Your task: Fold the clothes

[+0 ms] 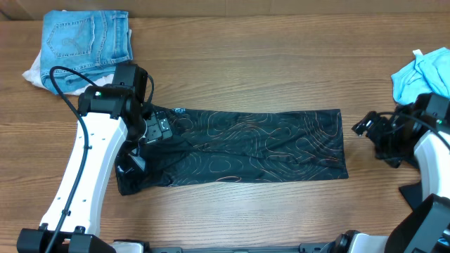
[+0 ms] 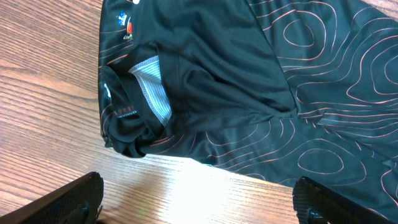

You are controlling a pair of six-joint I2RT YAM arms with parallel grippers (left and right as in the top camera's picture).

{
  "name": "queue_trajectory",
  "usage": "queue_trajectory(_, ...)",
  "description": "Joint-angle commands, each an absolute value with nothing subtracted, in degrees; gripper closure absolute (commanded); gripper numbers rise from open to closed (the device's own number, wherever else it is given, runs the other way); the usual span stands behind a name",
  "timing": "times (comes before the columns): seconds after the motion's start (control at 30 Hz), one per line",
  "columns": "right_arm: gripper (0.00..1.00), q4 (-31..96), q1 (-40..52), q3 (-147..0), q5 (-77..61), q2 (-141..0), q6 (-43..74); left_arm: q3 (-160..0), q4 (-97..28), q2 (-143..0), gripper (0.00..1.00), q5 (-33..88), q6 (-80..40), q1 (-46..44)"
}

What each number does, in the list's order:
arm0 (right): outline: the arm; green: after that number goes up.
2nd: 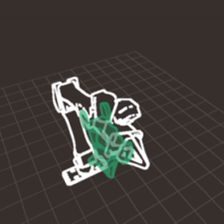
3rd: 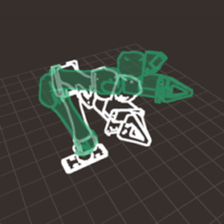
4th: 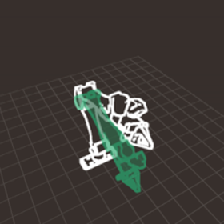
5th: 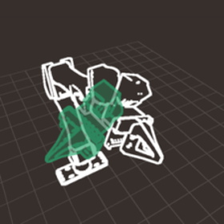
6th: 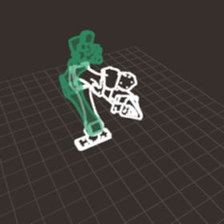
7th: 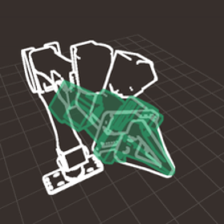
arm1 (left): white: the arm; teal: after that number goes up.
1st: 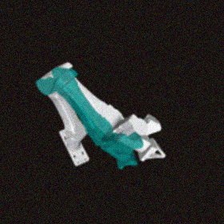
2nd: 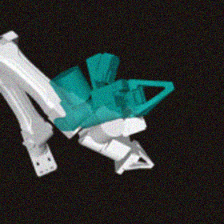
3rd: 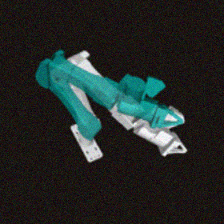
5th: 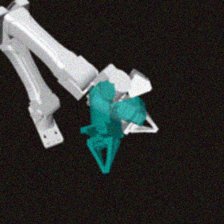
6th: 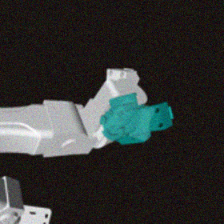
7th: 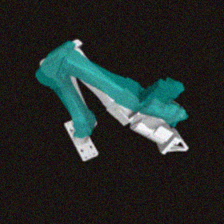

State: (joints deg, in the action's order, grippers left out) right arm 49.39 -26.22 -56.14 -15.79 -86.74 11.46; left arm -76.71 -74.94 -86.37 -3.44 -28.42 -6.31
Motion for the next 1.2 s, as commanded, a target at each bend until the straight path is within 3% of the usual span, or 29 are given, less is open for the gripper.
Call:
queue_trajectory(0.0,0.00,46.0,-26.2,-52.3,-19.0,-86.1,9.8,-76.6,-74.7,-86.3,0.00,-3.0,-28.9,-6.5)
queue_trajectory(0.2,0.00,40.8,-26.2,-49.0,-19.5,-86.3,8.6,-76.6,-74.4,-86.3,0.00,-3.0,-28.7,-6.5)
queue_trajectory(0.7,0.00,35.6,-26.2,-46.8,-29.3,-92.4,-9.0,-76.6,-73.5,-86.3,0.00,-3.0,-28.7,-6.5)
queue_trajectory(1.17,0.00,38.8,-26.1,-46.8,-32.3,-100.1,-9.5,-76.6,-73.0,-86.3,0.00,-3.0,-28.3,-6.5)
